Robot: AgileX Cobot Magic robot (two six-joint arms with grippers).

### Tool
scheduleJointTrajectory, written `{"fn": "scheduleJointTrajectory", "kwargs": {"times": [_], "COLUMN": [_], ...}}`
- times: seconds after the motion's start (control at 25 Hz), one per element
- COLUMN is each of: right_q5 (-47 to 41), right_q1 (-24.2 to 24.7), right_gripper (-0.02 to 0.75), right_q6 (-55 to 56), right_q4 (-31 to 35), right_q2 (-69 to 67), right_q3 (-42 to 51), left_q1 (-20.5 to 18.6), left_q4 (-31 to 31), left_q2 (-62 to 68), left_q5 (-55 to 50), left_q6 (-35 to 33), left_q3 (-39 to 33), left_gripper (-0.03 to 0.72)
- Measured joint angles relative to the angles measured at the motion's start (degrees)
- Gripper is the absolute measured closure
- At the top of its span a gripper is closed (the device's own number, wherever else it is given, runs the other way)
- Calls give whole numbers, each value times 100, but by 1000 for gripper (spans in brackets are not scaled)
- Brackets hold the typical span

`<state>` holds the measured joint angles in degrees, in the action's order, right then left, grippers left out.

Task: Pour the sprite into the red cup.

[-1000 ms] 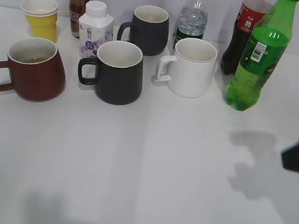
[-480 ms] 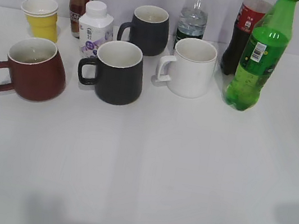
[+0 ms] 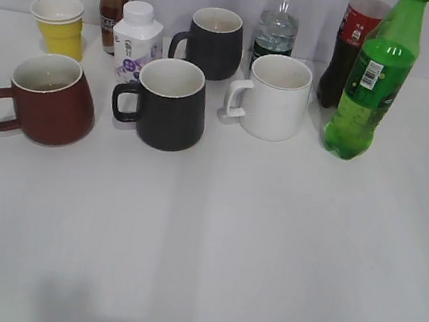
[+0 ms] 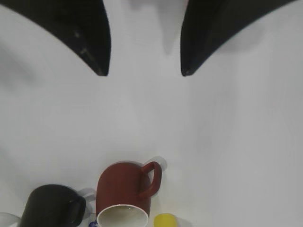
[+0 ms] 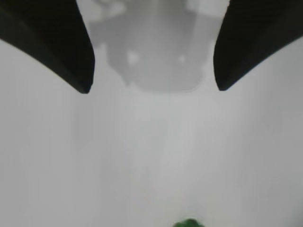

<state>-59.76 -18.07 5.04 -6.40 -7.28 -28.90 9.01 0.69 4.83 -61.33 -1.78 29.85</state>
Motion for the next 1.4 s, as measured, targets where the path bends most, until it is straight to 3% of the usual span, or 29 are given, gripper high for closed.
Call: {"fn": "scheduleJointTrajectory", "kwargs": {"times": [0.72, 0.88, 1.08, 1.4], "right_q5": [10, 10, 10, 8], "right_q1": [26, 583, 1402, 1467], "right_gripper": [150, 150, 150, 150], "right_q6": [14, 14, 14, 14], "right_q4": [-5, -5, -11, -7], "right_q2": [0, 6, 347, 767], "right_q3": [18, 21, 21, 21], "left_q1": [0, -132, -581, -781], "left_q4": [0, -7, -7, -36], "left_q2": [-5, -71, -475, -525], "left_q5": [22, 22, 22, 21], "left_q6": [-2, -2, -2, -2], "left_q3": [-2, -2, -2, -6], "left_gripper": [398, 409, 410, 423]}}
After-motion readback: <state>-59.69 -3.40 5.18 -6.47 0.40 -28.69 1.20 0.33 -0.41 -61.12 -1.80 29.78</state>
